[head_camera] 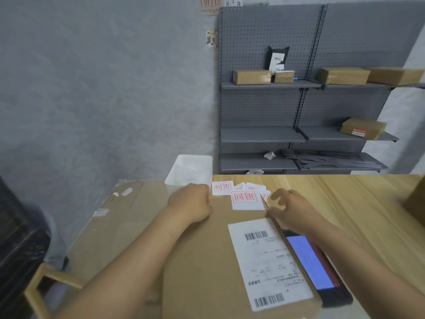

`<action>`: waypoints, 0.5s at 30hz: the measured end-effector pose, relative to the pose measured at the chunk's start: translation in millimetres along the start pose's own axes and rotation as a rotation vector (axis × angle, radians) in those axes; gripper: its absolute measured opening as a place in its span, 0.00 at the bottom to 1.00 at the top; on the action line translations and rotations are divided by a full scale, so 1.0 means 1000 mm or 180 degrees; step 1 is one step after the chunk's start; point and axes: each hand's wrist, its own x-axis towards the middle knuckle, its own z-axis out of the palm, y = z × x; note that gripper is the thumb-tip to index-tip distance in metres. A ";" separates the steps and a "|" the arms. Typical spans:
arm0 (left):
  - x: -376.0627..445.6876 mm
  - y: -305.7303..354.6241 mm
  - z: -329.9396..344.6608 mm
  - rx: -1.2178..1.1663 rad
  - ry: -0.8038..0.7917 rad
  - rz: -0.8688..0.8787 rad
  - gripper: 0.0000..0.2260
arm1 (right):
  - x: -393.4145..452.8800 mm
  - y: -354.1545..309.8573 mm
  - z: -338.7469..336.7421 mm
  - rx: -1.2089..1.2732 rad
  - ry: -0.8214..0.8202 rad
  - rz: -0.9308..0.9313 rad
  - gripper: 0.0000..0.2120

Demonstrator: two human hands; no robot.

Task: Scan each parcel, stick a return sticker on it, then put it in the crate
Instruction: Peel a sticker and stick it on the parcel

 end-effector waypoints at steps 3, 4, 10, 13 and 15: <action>-0.020 -0.036 -0.009 -0.0113 0.0274 -0.0349 0.04 | -0.024 0.011 0.002 0.0422 -0.0358 0.0432 0.22; -0.028 -0.046 -0.009 -0.0078 0.0370 -0.0456 0.06 | -0.032 0.014 0.005 0.0600 -0.0495 0.0539 0.24; -0.087 -0.060 0.004 -0.1511 -0.0968 -0.1185 0.14 | -0.067 0.016 0.023 0.1500 -0.0778 0.0787 0.18; -0.107 -0.057 0.009 -0.1675 -0.0908 -0.1112 0.12 | -0.078 0.009 0.024 0.1468 -0.0749 0.0739 0.17; -0.118 -0.058 0.013 -0.1651 -0.0703 -0.1157 0.15 | -0.086 0.002 0.024 0.1412 -0.0705 0.0665 0.17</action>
